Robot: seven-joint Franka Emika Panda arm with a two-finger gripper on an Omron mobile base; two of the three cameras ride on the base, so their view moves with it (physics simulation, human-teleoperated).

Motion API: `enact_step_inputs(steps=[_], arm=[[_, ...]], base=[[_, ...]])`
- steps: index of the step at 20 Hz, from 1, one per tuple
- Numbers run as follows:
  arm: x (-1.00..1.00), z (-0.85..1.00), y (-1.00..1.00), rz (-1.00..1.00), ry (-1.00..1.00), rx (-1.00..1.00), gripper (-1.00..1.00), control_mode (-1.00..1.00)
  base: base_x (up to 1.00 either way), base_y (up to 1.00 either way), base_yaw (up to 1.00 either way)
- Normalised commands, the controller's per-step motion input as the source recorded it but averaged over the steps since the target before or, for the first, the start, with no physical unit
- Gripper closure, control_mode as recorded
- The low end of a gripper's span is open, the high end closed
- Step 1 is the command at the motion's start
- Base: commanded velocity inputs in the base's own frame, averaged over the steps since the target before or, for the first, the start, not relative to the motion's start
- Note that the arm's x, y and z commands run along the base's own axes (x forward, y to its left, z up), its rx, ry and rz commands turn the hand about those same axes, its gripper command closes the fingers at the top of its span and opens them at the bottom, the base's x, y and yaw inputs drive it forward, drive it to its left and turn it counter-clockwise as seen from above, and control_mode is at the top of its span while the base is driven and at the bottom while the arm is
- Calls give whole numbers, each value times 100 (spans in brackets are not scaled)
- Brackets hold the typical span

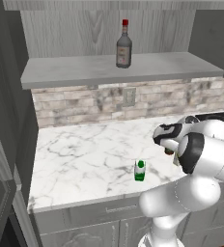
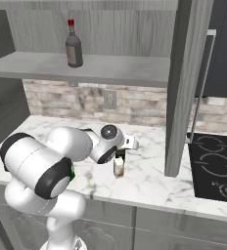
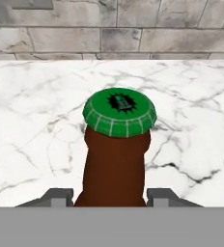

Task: Sort all alcoholic drinks to one cabinet, and non-alcoholic drinks to the other.

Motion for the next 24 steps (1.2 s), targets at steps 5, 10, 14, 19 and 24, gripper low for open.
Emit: enact_step_inputs(steps=[5,10,14,19,24], arm=[[0,1,1,0,0,0,100,-100],[0,26,5,0,-2,0,100,-100],[0,60,0,2,-3,-1,100,-100],[-3,72,0,1,-3,-4,100,-100],[-11,75,0,0,0,-6,100,-100]], base=[[0,0,0],[0,0,0],[0,0,0],[0,0,0],[0,0,0]])
